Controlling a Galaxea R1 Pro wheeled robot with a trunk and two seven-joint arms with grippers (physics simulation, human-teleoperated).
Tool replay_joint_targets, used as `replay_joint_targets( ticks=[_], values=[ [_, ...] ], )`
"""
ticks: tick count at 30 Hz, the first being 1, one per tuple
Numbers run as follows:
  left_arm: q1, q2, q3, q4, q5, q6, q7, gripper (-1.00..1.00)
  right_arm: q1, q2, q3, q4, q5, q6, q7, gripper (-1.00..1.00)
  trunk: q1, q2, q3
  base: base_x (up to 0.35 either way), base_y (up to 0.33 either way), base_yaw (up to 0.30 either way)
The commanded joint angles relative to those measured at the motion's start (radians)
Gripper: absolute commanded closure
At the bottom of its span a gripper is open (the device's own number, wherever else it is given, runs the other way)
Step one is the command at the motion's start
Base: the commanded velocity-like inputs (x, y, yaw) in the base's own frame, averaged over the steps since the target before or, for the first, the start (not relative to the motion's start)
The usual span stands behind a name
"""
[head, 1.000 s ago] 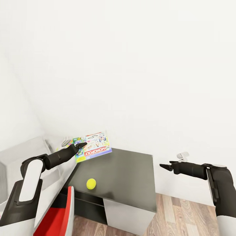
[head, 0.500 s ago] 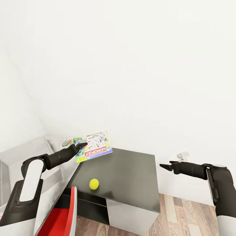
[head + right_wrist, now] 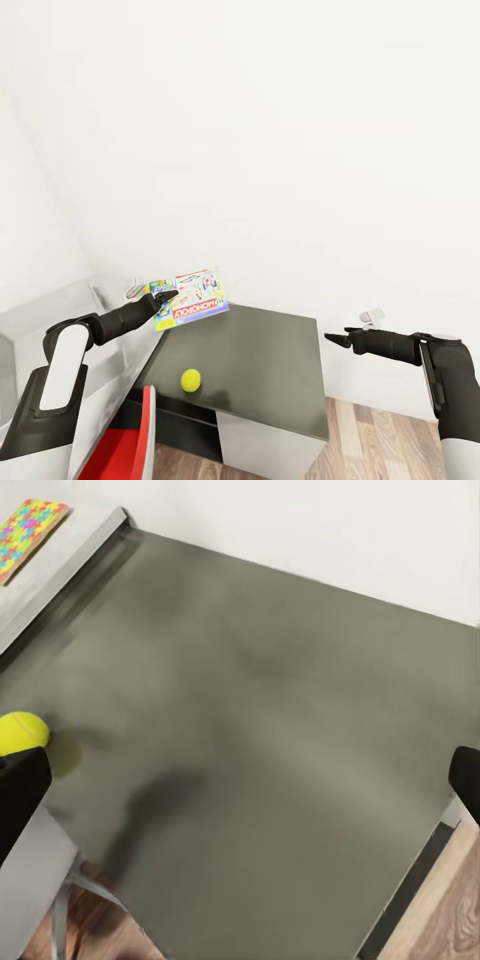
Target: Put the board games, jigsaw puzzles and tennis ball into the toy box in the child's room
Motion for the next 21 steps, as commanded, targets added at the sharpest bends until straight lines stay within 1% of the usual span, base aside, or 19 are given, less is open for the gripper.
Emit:
replay_joint_targets(
  ticks=[1, 8, 15, 21],
  values=[
    [-0.001, 0.000, 0.001, -0.001, 0.012, 0.004, 0.010, 1.00, -0.001, 0.000, -0.002, -0.001, 0.009, 0.007, 0.010, -1.00, 0.001, -0.002, -0.002, 0.177, 0.015, 0.000],
    [-0.001, 0.000, 0.002, -0.001, 0.012, 0.004, 0.009, 1.00, -0.001, 0.000, -0.002, 0.000, 0.009, 0.007, 0.008, -1.00, 0.001, -0.002, -0.002, 0.080, 0.007, 0.014],
    [0.000, 0.000, 0.004, -0.001, 0.012, 0.004, 0.009, 1.00, -0.001, 0.000, -0.002, 0.000, 0.008, 0.007, 0.013, -1.00, 0.001, -0.002, -0.002, 0.017, 0.001, 0.146],
    [0.001, 0.000, 0.004, -0.001, 0.012, 0.004, 0.009, 1.00, -0.001, 0.000, -0.003, 0.000, 0.007, 0.007, 0.014, -1.00, 0.001, -0.002, -0.002, 0.004, 0.000, 0.061]
  ],
)
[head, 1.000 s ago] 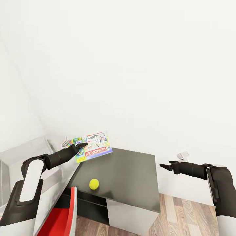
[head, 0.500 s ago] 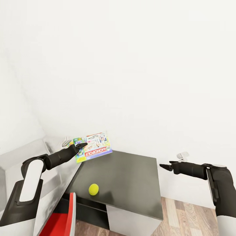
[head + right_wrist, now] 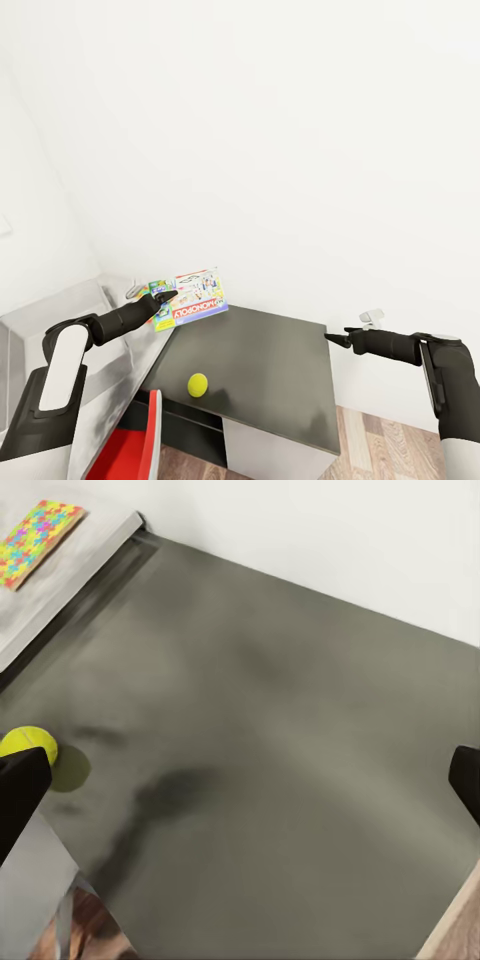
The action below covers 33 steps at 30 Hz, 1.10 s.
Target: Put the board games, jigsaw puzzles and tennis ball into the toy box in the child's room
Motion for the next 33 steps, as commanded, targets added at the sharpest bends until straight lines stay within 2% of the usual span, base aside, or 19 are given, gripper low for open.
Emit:
replay_joint_targets(
  ticks=[1, 33],
  values=[
    [-0.001, 0.000, 0.001, -0.001, 0.011, 0.004, 0.010, 1.00, -0.001, 0.000, -0.002, -0.001, 0.009, 0.007, 0.010, -1.00, 0.001, -0.002, -0.002, 0.002, 0.000, 0.026],
    [-0.008, 0.006, 0.011, 0.003, 0.006, 0.004, 0.020, 1.00, -0.002, -0.001, -0.004, 0.000, 0.007, 0.008, 0.010, -1.00, 0.001, -0.002, -0.002, 0.000, 0.000, 0.003]
  ],
)
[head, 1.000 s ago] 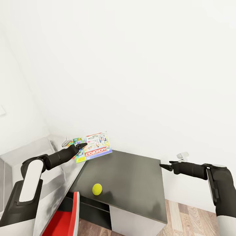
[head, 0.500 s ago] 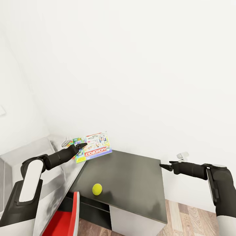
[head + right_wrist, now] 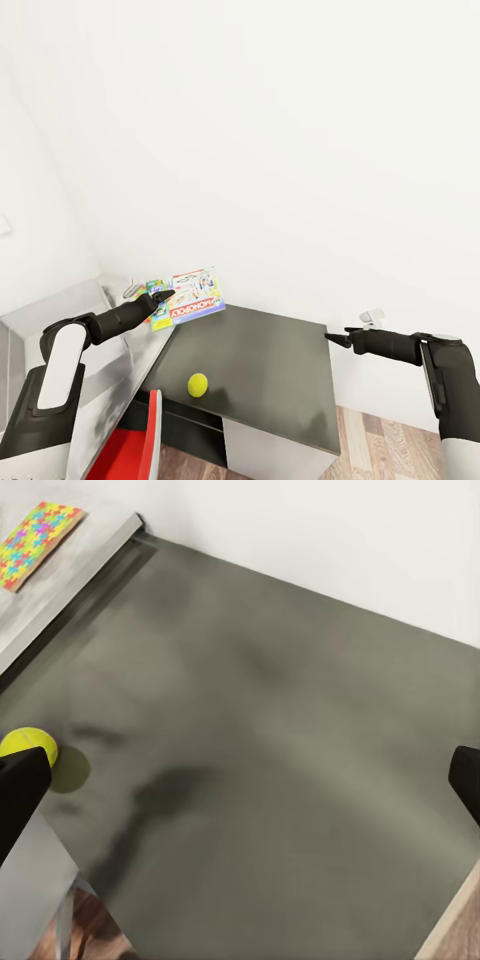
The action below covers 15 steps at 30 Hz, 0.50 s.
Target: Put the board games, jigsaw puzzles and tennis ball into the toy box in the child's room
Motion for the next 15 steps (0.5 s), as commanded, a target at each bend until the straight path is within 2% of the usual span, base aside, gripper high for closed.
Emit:
replay_joint_targets(
  ticks=[1, 2, 3, 5, 9, 10, 13, 15],
  values=[
    [-0.006, 0.009, 0.010, -0.002, 0.014, 0.005, 0.011, 1.00, -0.002, 0.000, -0.002, -0.001, 0.009, 0.007, 0.009, -1.00, 0.001, -0.002, -0.002, 0.000, 0.000, 0.000],
    [-0.011, 0.025, 0.025, -0.002, 0.018, 0.006, 0.011, 1.00, -0.002, 0.000, -0.002, -0.001, 0.009, 0.007, 0.010, -1.00, 0.001, -0.002, -0.002, 0.000, 0.000, 0.000],
    [-0.011, 0.025, 0.025, -0.002, 0.018, 0.006, 0.011, 1.00, -0.002, 0.000, -0.002, -0.001, 0.009, 0.007, 0.010, -1.00, 0.001, -0.002, -0.002, 0.000, 0.000, 0.000],
    [-0.021, 0.065, 0.065, -0.001, 0.038, 0.008, 0.010, 1.00, -0.002, 0.000, -0.001, -0.001, 0.009, 0.009, 0.010, -1.00, 0.001, -0.002, -0.002, 0.000, 0.000, 0.000],
    [-0.030, 0.136, 0.138, 0.007, 0.116, 0.008, 0.006, 1.00, -0.002, 0.000, -0.001, -0.001, 0.009, 0.011, 0.010, -1.00, 0.001, -0.002, -0.002, 0.000, 0.000, 0.000],
    [-0.030, 0.136, 0.138, 0.007, 0.116, 0.008, 0.006, 1.00, -0.002, 0.000, -0.001, -0.001, 0.009, 0.011, 0.010, -1.00, 0.001, -0.002, -0.002, 0.000, 0.000, 0.000],
    [-0.032, 0.168, 0.169, 0.015, 0.164, 0.008, 0.008, 1.00, -0.002, 0.000, -0.001, -0.001, 0.009, 0.012, 0.009, -1.00, 0.001, -0.002, -0.002, 0.000, 0.000, 0.019],
    [-0.033, 0.175, 0.175, 0.018, 0.175, 0.008, 0.010, 1.00, -0.001, 0.000, -0.001, -0.001, 0.009, 0.012, 0.010, -1.00, 0.001, -0.002, -0.002, 0.000, 0.000, 0.054]
  ],
)
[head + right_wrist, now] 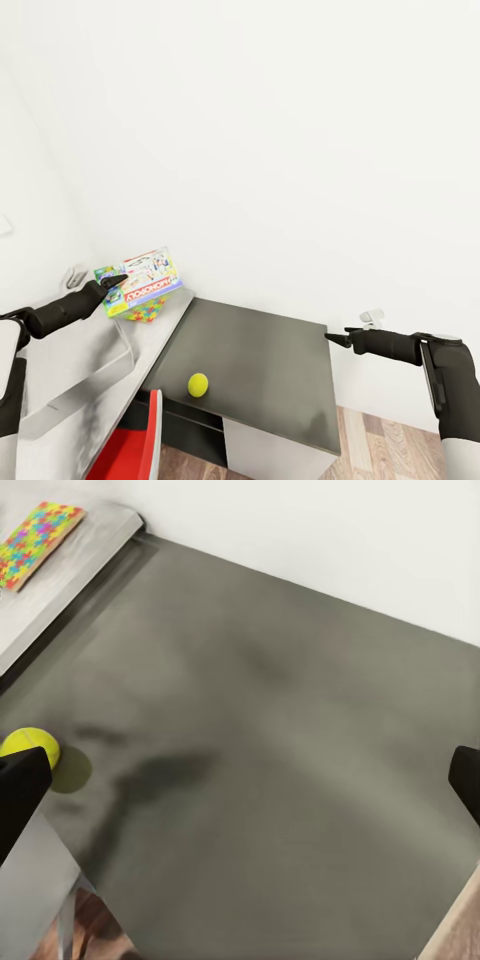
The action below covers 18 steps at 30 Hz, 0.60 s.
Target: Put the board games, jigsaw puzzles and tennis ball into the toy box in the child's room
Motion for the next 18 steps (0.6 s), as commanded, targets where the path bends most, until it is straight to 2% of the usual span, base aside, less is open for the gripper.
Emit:
replay_joint_targets(
  ticks=[1, 7, 18],
  values=[
    [-0.002, 0.006, 0.006, 0.003, 0.021, 0.004, 0.011, 1.00, -0.001, 0.001, -0.001, -0.001, 0.009, 0.007, 0.009, -1.00, 0.001, -0.002, -0.002, 0.000, 0.000, 0.073],
    [-0.006, 0.018, 0.018, 0.015, 0.045, 0.002, 0.018, 1.00, -0.002, 0.001, -0.001, 0.000, 0.011, 0.005, 0.003, -1.00, 0.001, -0.002, -0.002, 0.000, 0.000, 0.122],
    [-0.007, 0.020, 0.015, 0.019, 0.052, 0.001, 0.022, 1.00, -0.002, 0.000, -0.002, -0.001, 0.009, 0.005, 0.007, -1.00, 0.001, -0.002, -0.002, 0.000, 0.000, 0.104]
  ],
)
